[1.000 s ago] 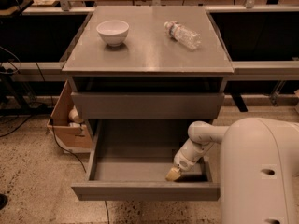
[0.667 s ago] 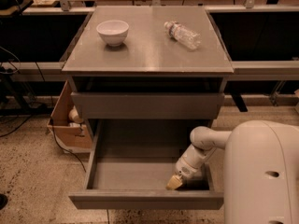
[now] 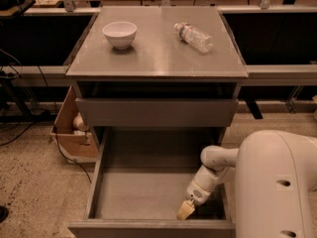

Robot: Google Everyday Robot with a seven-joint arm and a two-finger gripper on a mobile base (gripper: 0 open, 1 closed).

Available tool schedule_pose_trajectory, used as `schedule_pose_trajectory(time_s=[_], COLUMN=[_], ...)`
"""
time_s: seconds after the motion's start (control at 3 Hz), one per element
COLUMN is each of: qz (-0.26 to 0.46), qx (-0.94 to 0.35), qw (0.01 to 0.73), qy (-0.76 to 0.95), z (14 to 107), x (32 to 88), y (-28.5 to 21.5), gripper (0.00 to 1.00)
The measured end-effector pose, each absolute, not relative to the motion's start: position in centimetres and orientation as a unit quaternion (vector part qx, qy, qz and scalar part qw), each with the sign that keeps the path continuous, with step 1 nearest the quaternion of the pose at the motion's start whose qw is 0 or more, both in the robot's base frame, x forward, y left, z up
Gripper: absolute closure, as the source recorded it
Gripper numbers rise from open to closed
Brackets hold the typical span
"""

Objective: Open middle drawer

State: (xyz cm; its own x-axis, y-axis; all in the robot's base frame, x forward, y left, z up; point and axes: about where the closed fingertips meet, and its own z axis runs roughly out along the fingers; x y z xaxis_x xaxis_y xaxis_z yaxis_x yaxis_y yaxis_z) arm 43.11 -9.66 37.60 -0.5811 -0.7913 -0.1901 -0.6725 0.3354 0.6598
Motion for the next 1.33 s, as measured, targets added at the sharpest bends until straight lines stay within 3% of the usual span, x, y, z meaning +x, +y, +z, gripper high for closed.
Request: schedule_pose_trajectory(time_s=[0.67,1.33], qz=[-0.368,-0.368], qx=[0.437,0.417], qw=[0.09,-0.012], qy=[-0.816,-0.831], z=[38.6,40.7], x=[40.7,42.4], y=[-10.7,-13.3], gripper=[1.0,1.0])
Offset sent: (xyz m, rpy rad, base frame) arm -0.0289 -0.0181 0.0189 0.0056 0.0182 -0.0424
